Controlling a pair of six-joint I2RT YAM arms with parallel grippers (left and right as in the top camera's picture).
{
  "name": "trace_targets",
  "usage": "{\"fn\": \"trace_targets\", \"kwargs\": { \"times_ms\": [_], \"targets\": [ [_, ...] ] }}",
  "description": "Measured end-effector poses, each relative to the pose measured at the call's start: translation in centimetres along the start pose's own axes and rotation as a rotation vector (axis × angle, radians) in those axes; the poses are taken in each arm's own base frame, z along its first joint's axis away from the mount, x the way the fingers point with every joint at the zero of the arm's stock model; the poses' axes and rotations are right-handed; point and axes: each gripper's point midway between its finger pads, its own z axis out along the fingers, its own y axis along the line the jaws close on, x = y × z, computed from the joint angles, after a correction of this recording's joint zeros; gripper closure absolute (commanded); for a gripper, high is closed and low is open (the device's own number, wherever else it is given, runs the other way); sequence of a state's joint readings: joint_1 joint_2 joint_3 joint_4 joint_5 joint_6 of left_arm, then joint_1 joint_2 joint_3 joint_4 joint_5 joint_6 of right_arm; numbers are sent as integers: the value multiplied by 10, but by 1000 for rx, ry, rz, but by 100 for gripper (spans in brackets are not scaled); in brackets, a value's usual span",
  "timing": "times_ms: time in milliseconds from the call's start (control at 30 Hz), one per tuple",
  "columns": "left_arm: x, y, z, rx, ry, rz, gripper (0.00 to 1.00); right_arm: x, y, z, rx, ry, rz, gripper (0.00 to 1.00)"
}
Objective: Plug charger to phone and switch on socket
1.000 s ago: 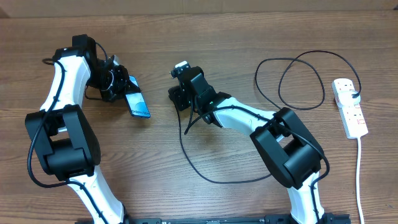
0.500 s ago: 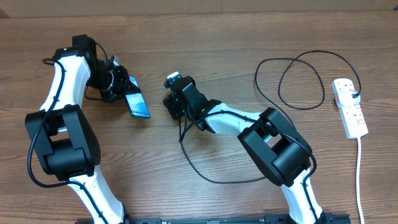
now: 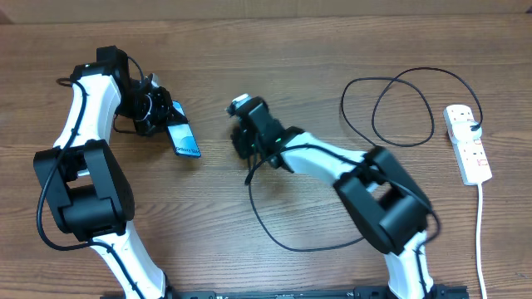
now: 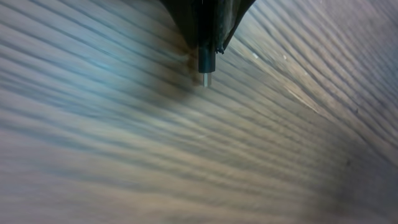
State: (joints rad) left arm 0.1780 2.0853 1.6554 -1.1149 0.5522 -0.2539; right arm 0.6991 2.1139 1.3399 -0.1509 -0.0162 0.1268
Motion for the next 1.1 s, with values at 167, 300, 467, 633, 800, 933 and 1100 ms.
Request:
{"fn": "trace_targets", "kwargs": {
  "times_ms": [167,300,467,633,800,933,1100],
  "targets": [
    [-3,-1,0,2,-10,6,96,-15,-35,-50,121,18,36,96],
    [-4,-1,0,4,-17,11,96,3,-60,-67,222,107,24,96],
    [-6,-2,0,6,-22,14,96,39,-75,-70,294,249,6,96],
    [-6,-2,0,6,-22,14,96,57,-86,-69,331,319,-2,96],
    [-6,-2,0,6,-22,14,96,72,-98,-74,358,388,6,96],
    [-6,-2,0,6,-22,14,96,90,-106,-80,360,458,23,96],
    [-6,-2,0,6,-23,15,96,105,-106,-79,343,481,34,90]
  ]
}}
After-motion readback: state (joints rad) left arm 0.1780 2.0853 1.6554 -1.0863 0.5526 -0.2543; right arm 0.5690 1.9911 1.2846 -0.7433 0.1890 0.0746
